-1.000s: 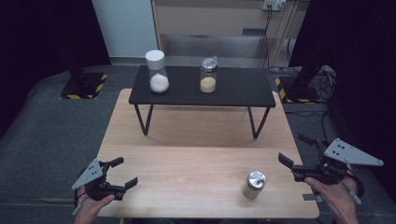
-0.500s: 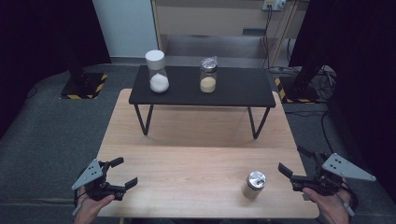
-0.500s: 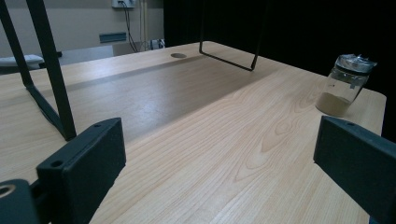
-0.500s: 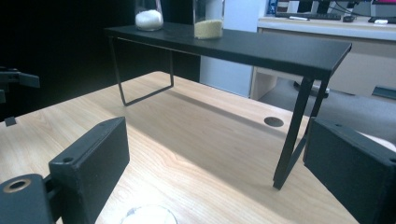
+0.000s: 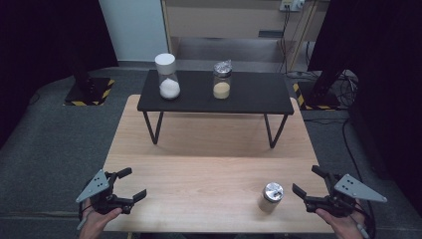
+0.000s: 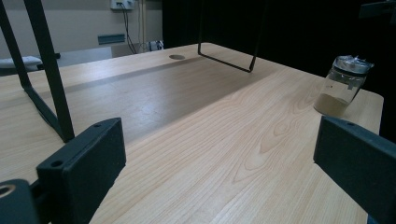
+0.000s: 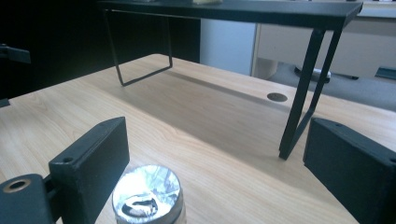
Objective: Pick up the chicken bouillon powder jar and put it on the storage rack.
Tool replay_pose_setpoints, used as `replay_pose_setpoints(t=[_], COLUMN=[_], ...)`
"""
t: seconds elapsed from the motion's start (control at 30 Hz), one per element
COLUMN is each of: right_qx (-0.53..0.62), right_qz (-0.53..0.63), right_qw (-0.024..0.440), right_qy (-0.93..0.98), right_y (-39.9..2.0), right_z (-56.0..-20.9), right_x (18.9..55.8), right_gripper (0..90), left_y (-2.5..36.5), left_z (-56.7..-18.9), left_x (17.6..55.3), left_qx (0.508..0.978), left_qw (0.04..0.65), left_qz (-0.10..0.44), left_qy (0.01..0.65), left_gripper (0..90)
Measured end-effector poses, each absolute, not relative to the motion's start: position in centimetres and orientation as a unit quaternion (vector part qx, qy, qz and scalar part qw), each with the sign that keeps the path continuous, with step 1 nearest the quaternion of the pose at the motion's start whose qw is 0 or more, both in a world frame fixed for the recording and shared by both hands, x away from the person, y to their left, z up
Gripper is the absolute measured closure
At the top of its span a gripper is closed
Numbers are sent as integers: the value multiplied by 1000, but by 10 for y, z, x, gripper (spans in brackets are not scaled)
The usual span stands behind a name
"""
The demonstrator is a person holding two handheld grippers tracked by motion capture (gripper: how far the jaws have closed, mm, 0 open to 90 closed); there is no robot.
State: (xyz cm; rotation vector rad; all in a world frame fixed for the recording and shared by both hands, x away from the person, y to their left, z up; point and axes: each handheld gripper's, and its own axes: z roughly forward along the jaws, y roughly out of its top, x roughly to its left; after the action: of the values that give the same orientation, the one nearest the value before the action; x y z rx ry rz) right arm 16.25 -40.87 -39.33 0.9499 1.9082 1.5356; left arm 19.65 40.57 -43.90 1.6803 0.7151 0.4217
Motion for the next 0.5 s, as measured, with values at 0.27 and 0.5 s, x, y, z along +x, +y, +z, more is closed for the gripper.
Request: replay_pose_setpoints(t=[0.27,0.5], right_qx=[359,360], right_qz=[569,572], right_qw=[249,249], right_qy=[697,694], right_y=[-411,-411], right_z=[-409,-416], right_x=[158,157], right_gripper=[76,77], left_y=[406,406], left_z=[-439,-439], left_x=[197,197], left_qx=[722,722], left_qw=[593,593], left_qz=[182,182], left_qy=[307,307], left_gripper=[14,14])
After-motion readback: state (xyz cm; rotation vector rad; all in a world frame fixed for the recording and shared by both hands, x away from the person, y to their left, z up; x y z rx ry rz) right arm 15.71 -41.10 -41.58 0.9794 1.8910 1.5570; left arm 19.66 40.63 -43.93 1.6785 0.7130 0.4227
